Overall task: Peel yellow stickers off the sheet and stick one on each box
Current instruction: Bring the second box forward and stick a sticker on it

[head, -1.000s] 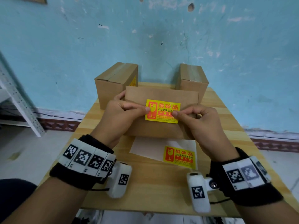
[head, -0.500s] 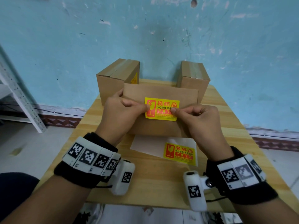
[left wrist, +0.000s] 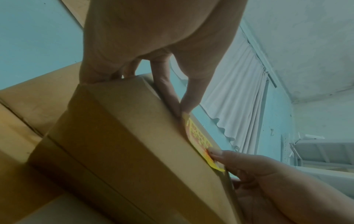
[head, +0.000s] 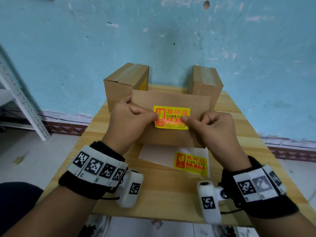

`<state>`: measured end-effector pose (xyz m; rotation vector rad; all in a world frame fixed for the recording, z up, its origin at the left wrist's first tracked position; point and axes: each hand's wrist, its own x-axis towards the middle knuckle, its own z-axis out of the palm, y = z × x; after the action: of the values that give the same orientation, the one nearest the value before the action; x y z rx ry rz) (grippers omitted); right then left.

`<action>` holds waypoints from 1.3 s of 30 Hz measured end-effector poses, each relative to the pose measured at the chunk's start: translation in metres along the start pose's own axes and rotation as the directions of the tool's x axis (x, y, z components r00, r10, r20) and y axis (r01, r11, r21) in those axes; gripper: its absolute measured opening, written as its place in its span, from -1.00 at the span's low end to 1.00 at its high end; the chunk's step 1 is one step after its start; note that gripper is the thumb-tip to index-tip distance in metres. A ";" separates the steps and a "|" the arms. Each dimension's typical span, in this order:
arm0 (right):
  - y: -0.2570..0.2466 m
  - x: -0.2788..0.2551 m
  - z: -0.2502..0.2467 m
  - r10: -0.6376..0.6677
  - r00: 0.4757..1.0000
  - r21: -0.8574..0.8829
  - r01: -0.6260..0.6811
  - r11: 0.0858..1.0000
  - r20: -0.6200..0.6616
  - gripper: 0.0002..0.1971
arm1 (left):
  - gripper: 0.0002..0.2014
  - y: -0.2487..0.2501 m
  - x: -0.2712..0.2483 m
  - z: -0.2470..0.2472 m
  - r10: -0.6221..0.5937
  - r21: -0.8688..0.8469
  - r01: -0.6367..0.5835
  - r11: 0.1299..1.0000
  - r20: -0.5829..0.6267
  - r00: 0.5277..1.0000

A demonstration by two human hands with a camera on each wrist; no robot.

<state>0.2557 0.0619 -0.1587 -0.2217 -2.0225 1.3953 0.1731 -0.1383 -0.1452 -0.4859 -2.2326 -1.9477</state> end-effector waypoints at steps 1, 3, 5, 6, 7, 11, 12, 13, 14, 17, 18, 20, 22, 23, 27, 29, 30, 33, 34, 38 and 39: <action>0.000 0.000 0.000 0.001 1.000 -0.002 -0.001 1.000 0.008 -0.45 | -0.69 0.000 0.001 -0.001 -0.006 0.024 0.006 1.000 -0.005 1.000; 0.002 0.002 0.001 0.002 0.999 0.006 -0.002 1.000 0.033 -0.42 | -0.53 0.001 0.002 -0.006 0.001 0.058 -0.002 0.998 0.004 1.000; 0.001 0.004 0.001 -0.004 0.998 0.012 0.003 1.000 0.064 -0.44 | -0.52 0.001 0.003 -0.012 0.017 0.093 -0.021 0.995 0.048 0.999; 0.000 0.004 -0.001 -0.026 0.995 -0.015 0.027 1.000 0.092 -0.46 | -0.57 0.001 0.004 -0.015 0.024 0.133 -0.036 0.991 0.091 0.996; -0.001 0.005 -0.003 -0.060 0.990 -0.068 0.069 0.995 0.127 -0.46 | -0.63 0.001 0.003 -0.017 0.025 0.190 -0.053 0.980 0.146 0.989; -0.005 0.010 -0.013 -0.120 0.956 -0.204 0.178 0.963 0.269 -0.49 | -0.71 0.005 0.002 -0.021 0.021 0.333 -0.126 0.934 0.301 0.953; -0.005 0.011 -0.014 -0.119 0.951 -0.203 0.182 0.962 0.287 -0.50 | -0.70 0.004 0.003 -0.022 0.017 0.330 -0.121 0.936 0.302 0.953; -0.006 0.012 -0.015 -0.118 0.948 -0.201 0.182 0.962 0.295 -0.51 | -0.70 0.003 0.004 -0.023 0.015 0.322 -0.117 0.939 0.303 0.953; -0.006 0.012 -0.015 -0.118 0.947 -0.199 0.183 0.963 0.297 -0.50 | -0.70 0.003 0.005 -0.024 0.013 0.318 -0.115 0.941 0.305 0.952; -0.005 0.011 -0.013 -0.111 0.950 -0.195 0.173 0.965 0.291 -0.50 | -0.69 0.000 0.008 -0.024 0.056 0.275 -0.130 0.953 0.261 0.964; -0.004 0.010 -0.011 -0.103 0.954 -0.192 0.162 0.968 0.281 -0.51 | -0.69 -0.001 0.009 -0.023 0.074 0.234 -0.129 0.964 0.231 0.970; -0.003 0.007 -0.006 -0.075 0.968 -0.184 0.121 0.976 0.238 -0.50 | -0.70 -0.002 0.009 -0.022 0.105 0.164 -0.138 0.977 0.194 0.975; -0.002 0.005 -0.002 -0.052 0.981 -0.163 0.084 0.983 0.189 -0.47 | -0.68 -0.003 0.009 -0.022 0.135 0.166 -0.170 0.971 0.204 0.970; -0.002 0.005 -0.001 -0.046 0.983 -0.157 0.075 0.985 0.179 -0.46 | -0.64 -0.003 0.010 -0.022 0.150 0.186 -0.190 0.964 0.209 0.966; -0.002 0.005 -0.005 -0.032 0.979 -0.177 0.068 0.982 0.199 -0.48 | -0.46 0.000 0.010 -0.014 0.197 0.313 -0.233 0.921 0.143 0.970; -0.002 0.004 -0.005 -0.035 0.975 -0.185 0.076 0.980 0.218 -0.50 | -0.45 0.003 0.008 -0.010 0.246 0.379 -0.270 0.885 0.113 0.963; -0.004 0.003 -0.005 -0.038 0.972 -0.201 0.086 0.976 0.230 -0.50 | -0.46 0.004 0.006 -0.010 0.262 0.388 -0.286 0.876 0.117 0.958; -0.007 0.004 -0.007 -0.047 0.961 -0.232 0.113 0.966 0.271 -0.50 | -0.51 0.004 0.006 -0.017 0.261 0.366 -0.306 0.879 0.170 0.950; -0.008 0.006 -0.009 -0.043 0.959 -0.228 0.110 0.967 0.280 -0.49 | -0.53 0.002 0.008 -0.020 0.243 0.359 -0.297 0.885 0.189 0.951; -0.007 0.009 -0.011 -0.043 0.959 -0.214 0.105 0.971 0.279 -0.49 | -0.53 -0.006 0.017 -0.031 0.167 0.302 -0.244 0.922 0.259 0.951; -0.007 0.009 -0.010 -0.044 0.961 -0.213 0.105 0.971 0.273 -0.49 | -0.51 -0.007 0.018 -0.032 0.161 0.283 -0.240 0.929 0.274 0.948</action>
<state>0.2564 0.0709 -0.1463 -0.0555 -2.3884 1.1988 0.1501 -0.1678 -0.1411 -0.9123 -2.4621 -1.4629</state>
